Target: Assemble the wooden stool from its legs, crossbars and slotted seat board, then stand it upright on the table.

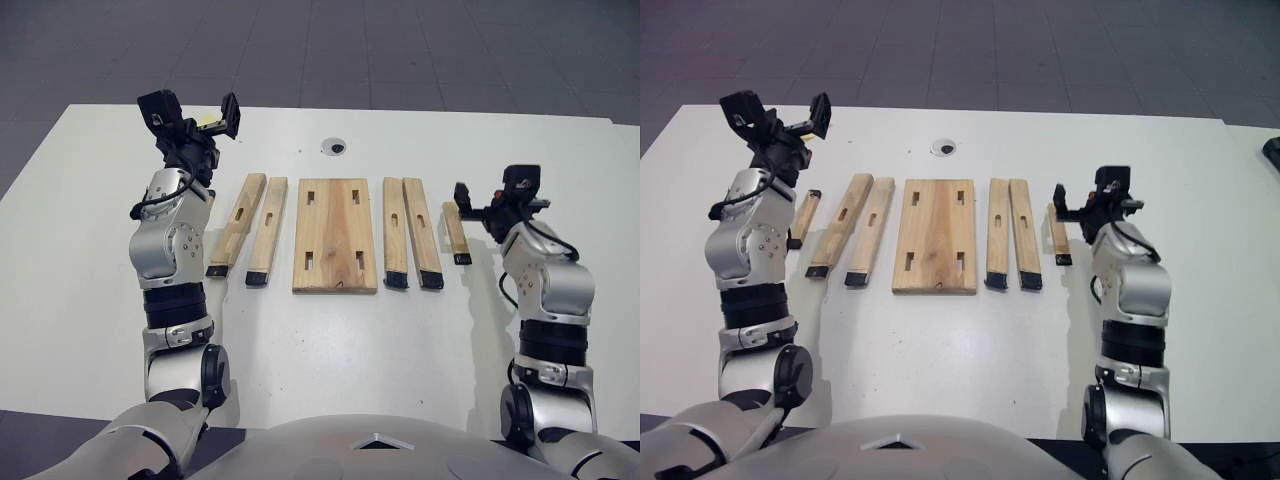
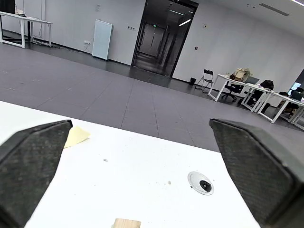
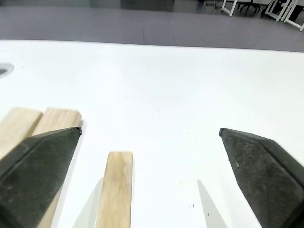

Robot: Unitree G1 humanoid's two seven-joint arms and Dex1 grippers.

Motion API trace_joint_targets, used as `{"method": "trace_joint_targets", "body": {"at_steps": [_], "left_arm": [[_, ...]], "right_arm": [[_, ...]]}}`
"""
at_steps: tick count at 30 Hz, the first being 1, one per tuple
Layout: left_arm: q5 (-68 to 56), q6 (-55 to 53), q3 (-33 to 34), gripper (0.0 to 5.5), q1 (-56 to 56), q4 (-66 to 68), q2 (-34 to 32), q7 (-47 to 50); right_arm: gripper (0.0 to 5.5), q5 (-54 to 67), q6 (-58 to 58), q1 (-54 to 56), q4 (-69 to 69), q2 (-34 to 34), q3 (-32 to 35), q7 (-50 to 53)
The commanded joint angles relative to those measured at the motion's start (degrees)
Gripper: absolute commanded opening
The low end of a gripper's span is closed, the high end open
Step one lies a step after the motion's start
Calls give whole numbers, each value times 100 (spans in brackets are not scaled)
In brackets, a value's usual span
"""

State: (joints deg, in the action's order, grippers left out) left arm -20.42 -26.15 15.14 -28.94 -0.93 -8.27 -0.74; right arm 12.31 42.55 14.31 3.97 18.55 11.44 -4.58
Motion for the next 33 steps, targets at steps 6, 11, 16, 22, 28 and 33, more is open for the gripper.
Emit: {"method": "trace_joint_targets", "body": {"at_steps": [6, 11, 16, 22, 28, 33], "left_arm": [[163, -215, -176, 540, 2, -20, 44, 153], [368, -462, -301, 540, 9, -71, -35, 321], [498, -732, -346, 540, -35, -200, -36, 453], [558, -944, -306, 540, -62, -327, -4, 605], [569, -1016, -235, 540, -98, -231, 20, 687], [481, -1052, -16, 540, -95, -52, 32, 727]], "right_arm": [[497, -580, 261, 52, -679, -28, -567, 109], [424, -554, 586, 57, -854, 70, -432, -16], [338, -432, 1210, 100, -730, 86, -355, -142], [245, -351, 1851, 296, -714, 158, -353, -258], [160, -388, 2071, 434, -679, 106, -239, -150], [130, -144, 1241, 205, 18, 221, 309, -373]]}}
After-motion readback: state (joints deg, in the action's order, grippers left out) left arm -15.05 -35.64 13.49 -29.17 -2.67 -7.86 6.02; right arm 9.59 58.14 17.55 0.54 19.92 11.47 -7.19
